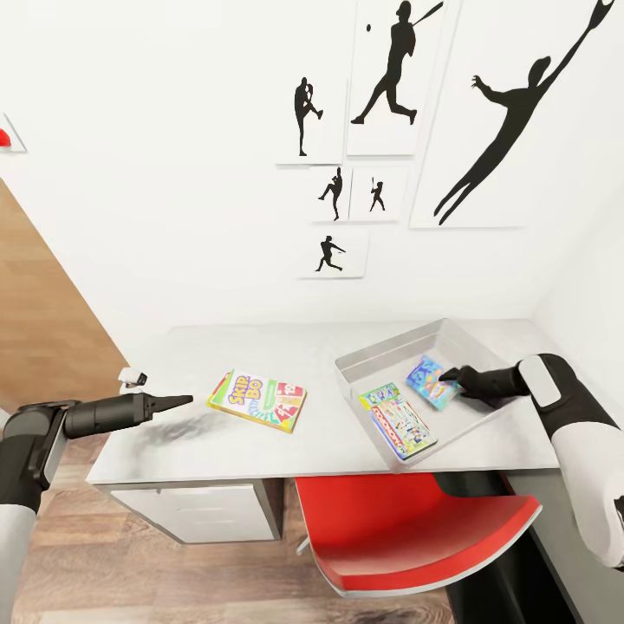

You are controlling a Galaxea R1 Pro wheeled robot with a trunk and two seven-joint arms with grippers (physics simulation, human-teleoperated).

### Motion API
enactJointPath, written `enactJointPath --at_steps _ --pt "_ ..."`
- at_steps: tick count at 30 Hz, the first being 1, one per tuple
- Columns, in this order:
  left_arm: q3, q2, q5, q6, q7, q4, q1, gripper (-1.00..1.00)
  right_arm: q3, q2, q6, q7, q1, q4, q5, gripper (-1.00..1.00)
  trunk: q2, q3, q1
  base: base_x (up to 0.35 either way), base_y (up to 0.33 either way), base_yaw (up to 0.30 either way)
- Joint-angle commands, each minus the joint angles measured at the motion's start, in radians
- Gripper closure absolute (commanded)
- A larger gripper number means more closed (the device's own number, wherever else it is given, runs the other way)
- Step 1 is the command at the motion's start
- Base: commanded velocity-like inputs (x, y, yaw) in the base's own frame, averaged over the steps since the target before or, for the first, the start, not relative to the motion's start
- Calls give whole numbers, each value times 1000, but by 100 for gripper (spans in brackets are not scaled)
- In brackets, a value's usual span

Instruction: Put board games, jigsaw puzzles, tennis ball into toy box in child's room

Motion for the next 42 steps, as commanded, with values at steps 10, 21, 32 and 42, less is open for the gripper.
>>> enactJointPath --at_steps 10,21,32,42 --pt "0 0 -2 11 -5 0 -1 -100 -3 20 4 -56 -1 0 -5 -100 -2 -2 1 0 0 0" --pt "0 1 -2 11 -5 0 -1 -100 -5 26 4 -53 -1 -11 -12 -100 -2 -2 1 0 0 0" --pt "1 2 -2 11 -5 0 -1 -100 -8 20 4 -51 0 -75 -17 -100 -2 -2 1 0 0 0" --pt "2 2 -2 11 -5 0 -1 -100 -10 19 4 -50 5 -87 -18 -100 -2 2 1 0 0 -20"
